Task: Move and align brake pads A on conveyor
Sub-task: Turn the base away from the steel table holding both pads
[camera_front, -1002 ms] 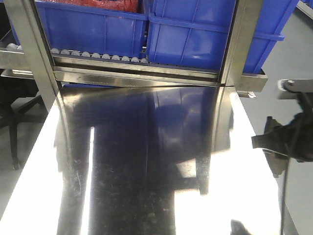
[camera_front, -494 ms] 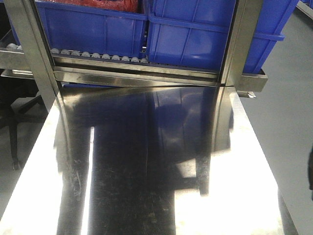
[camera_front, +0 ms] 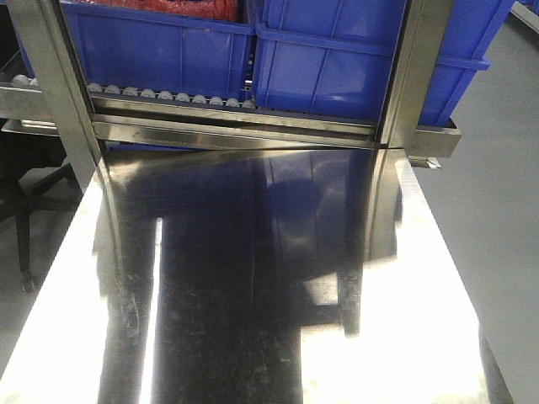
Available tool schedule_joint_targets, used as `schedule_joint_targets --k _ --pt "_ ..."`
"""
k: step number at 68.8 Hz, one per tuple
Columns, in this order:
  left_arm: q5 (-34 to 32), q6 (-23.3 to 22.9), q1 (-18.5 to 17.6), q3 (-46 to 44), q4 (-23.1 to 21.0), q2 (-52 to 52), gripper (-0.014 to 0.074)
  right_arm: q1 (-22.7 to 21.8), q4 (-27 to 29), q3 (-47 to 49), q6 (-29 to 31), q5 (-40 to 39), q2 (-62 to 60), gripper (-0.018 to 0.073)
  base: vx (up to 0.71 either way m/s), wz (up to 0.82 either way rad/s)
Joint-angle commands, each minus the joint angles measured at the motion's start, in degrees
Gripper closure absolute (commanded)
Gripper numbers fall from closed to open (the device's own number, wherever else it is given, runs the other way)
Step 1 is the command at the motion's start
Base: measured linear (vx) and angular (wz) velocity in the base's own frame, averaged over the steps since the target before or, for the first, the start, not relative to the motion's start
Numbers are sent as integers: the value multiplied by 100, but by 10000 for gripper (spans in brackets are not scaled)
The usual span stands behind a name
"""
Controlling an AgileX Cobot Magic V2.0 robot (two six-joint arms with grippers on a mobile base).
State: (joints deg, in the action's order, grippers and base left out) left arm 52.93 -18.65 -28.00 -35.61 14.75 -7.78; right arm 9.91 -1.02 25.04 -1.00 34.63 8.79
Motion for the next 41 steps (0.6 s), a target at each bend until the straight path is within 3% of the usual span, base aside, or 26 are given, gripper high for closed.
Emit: schedule_joint_targets --k 1,41 --pt "-560 -6 -21 -135 70 -90 602 -40 -52 157 61 -549 53 561 0 0" --pt "-560 -6 -21 -135 76 -90 602 -40 -47 157 56 -541 53 561 0 2"
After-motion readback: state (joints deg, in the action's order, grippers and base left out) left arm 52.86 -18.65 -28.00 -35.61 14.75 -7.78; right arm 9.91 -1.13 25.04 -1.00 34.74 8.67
